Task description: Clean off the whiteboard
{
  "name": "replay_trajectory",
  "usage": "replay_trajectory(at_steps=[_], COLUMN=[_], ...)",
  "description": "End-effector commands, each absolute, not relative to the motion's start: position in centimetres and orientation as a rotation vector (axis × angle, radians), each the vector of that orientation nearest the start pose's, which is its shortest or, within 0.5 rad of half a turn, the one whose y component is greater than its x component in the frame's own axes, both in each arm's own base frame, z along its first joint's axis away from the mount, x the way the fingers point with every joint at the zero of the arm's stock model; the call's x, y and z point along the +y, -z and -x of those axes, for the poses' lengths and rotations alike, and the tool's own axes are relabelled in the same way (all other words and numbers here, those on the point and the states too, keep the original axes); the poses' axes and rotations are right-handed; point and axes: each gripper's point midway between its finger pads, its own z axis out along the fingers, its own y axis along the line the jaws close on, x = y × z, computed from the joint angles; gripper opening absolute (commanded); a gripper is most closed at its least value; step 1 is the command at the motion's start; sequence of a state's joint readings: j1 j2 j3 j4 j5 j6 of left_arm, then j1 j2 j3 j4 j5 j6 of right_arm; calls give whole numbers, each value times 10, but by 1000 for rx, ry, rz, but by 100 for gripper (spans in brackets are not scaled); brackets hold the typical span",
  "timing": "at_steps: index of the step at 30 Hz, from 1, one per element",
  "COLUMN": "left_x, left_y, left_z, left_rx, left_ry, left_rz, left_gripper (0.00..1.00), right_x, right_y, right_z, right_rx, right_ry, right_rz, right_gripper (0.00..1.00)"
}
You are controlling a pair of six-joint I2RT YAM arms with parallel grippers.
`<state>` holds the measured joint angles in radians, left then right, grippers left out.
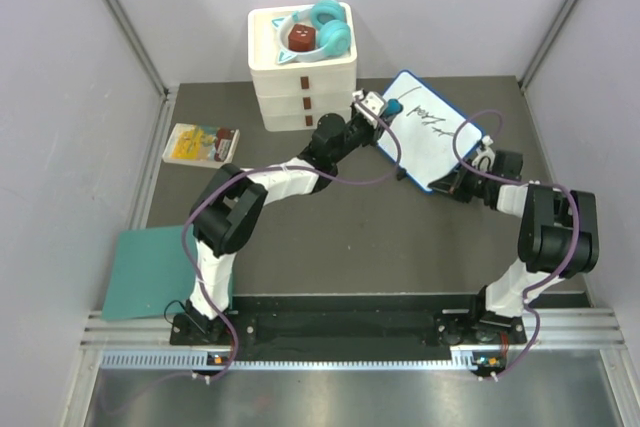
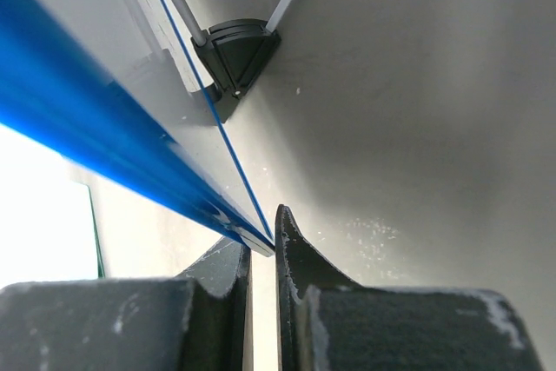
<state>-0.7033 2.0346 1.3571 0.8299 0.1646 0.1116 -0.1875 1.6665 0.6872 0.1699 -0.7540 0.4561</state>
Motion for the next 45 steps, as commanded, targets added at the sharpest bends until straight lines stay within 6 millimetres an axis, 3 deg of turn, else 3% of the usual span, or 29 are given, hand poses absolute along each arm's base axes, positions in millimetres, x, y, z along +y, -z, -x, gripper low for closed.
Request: replay_trajectory(at_steps=[1,3,4,5,7,9,10,11,12,13,14,18,19,20,23,26,29,34,36,38,39,41,42,43,45], left_x=[-434,-445,-451,-455,-464,-471,-476,-482,-487,-492,-498,-513,-517,-522,-545,-571,-585,-586,-583,-573,-569,-555,-552,-550,-549], left_y=[-247,-251,-240,-246,-231,-232,-218,-225,-223,-208,-213,-220,-208,-222,-221,-223,-227,-223,-212,-203,-209,-194,-200,-184,-180], left_z=[-465,-466,-468,-471,-472,-474,-476,-478,-479,-482,-484,-472,-472,-471,-466,-445,-431,-446,-457,-475,-479,-490,-491,-492,-493], left_rx=[1245,1240,1259,1248,1261,1239,1253,1226,1221,1230,1196,1010,1003,963,940,900,870,911,955,1016,1023,1077,1080,1127,1126], left_ry=[652,709,726,744,767,770,768,761,759,751,753,873,896,925,956,1006,1019,958,906,839,829,798,790,775,714], left_rz=[-710,-714,-723,-716,-738,-750,-765,-772,-783,-791,-792,-703,-685,-651,-671,-713,-741,-702,-698,-682,-671,-673,-681,-721,-818], left_gripper=[0,0,0,0,0,0,0,0,0,0,0,0,0,0,0,0,0,0,0,0,0,0,0,0,0], right_x=[110,113,114,115,116,116,117,116,117,117,117,117,118,118,118,118,118,118,118,118,118,118,118,118,117], right_y=[-4,-3,-1,-1,0,0,0,1,1,1,0,-1,-1,-1,-1,-1,-1,-1,-1,-1,-1,-2,-2,-3,-3], right_z=[-282,-277,-274,-272,-269,-268,-267,-267,-267,-267,-268,-267,-266,-267,-266,-267,-267,-267,-266,-266,-266,-267,-266,-266,-267], right_rx=[2553,2567,2575,2577,2581,2581,2585,2585,2584,2585,2582,2580,2582,2580,2582,2580,2583,2584,2588,2586,2587,2582,2581,2578,2576], right_ry=[-1199,-1203,-1206,-1208,-1215,-1219,-1218,-1220,-1222,-1223,-1221,-1227,-1229,-1229,-1230,-1226,-1224,-1221,-1222,-1222,-1222,-1216,-1213,-1211,-1201], right_rz=[-398,-387,-383,-375,-375,-373,-374,-376,-376,-374,-370,-364,-362,-361,-358,-355,-355,-354,-355,-355,-354,-352,-349,-348,-347], right_gripper=[0,0,0,0,0,0,0,0,0,0,0,0,0,0,0,0,0,0,0,0,0,0,0,0,0])
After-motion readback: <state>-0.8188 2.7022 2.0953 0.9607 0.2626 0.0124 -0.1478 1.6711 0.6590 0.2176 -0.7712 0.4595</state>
